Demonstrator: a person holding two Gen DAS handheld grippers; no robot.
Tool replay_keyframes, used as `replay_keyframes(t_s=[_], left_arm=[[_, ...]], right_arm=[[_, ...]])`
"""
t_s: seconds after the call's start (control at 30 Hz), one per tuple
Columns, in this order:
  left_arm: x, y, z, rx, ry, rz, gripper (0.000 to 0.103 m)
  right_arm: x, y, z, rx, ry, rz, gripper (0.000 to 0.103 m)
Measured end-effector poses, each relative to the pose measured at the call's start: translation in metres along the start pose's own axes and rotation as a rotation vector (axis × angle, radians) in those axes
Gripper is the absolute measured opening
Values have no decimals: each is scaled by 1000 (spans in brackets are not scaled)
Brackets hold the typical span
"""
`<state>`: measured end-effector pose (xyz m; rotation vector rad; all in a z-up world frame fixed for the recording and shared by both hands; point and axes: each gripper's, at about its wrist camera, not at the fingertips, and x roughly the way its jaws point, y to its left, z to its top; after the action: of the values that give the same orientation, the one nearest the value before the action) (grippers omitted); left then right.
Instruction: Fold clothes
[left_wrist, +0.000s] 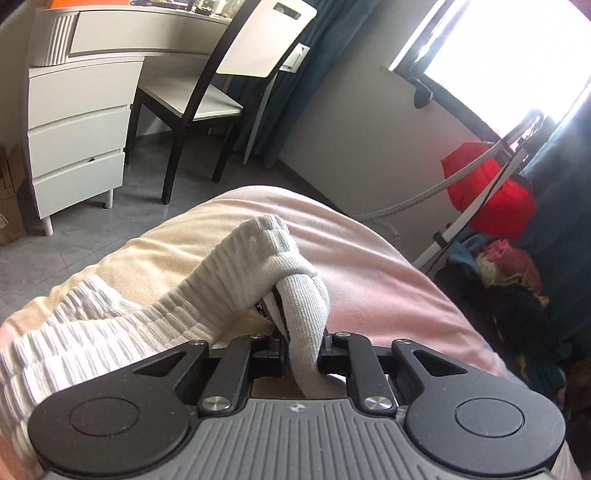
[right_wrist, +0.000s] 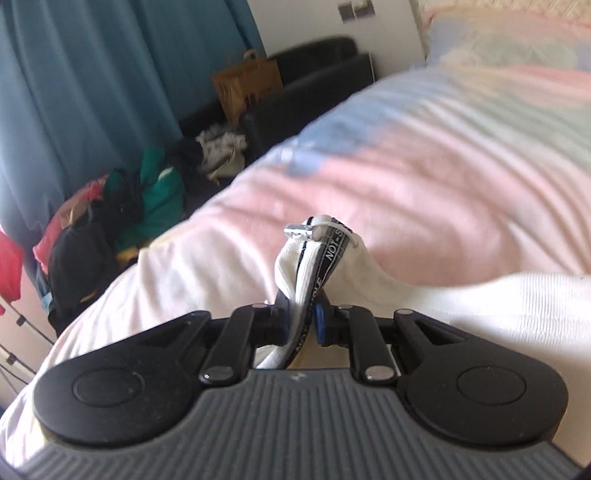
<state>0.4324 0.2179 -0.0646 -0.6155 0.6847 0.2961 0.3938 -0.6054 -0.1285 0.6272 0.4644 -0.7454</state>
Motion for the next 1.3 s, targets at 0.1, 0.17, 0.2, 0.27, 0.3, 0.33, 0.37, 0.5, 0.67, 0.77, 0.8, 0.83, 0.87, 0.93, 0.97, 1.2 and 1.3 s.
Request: replay_keyframes(t_s=[0.1, 0.17, 0.2, 0.27, 0.3, 0.33, 0.37, 0.5, 0.67, 0.77, 0.8, 0.83, 0.87, 0.93, 0.97, 1.2, 1.3], left_arm=[[-8, 6, 1, 6, 19, -50, 34], [-21, 13, 2, -1, 29, -100, 52], [-33, 16, 0, -3, 22, -117, 58], [-60, 20, -4, -2, -10, -137, 73], [-75, 22, -7, 4, -25, -136, 83], [-88, 27, -10, 3, -26, -143, 83], [-101, 32, -14, 0, -28, -150, 83], [-145, 70, -37, -75, 5, -192, 84], [-164, 122, -72, -242, 78, -187, 84], [-151, 148, -88, -414, 103, -187, 80], [-144, 151, -92, -439, 108, -206, 79], [-137, 149, -93, -442, 104, -222, 78], [-129, 147, -94, -444, 100, -238, 77], [-115, 138, -93, -432, 70, -256, 76], [-109, 133, -92, -428, 59, -254, 74], [-82, 97, -82, -422, -60, -122, 28], [-92, 98, -70, -435, -52, -146, 16]], right_arm=[[-14, -10, 5, 7, 2, 80, 30], [-34, -23, 8, 46, 5, 203, 85], [-46, -32, 10, 73, 5, 276, 98], [-72, -46, 12, 115, 1, 341, 103], [-85, -54, 12, 133, 4, 359, 103], [-98, -63, 10, 154, 9, 366, 103], [-112, -73, 8, 184, 1, 372, 103], [-155, -126, -15, 374, -17, 471, 103], [-161, -175, -61, 561, 132, 463, 103], [-145, -186, -86, 580, 235, 431, 101], [-140, -187, -90, 581, 244, 421, 99], [-136, -186, -92, 582, 237, 426, 100], [-131, -186, -93, 583, 229, 431, 100], [-121, -180, -90, 560, 210, 433, 100], [-115, -176, -86, 542, 198, 430, 101], [-77, -140, -62, 421, 139, 332, 64], [-81, -138, -52, 434, 111, 298, 16]])
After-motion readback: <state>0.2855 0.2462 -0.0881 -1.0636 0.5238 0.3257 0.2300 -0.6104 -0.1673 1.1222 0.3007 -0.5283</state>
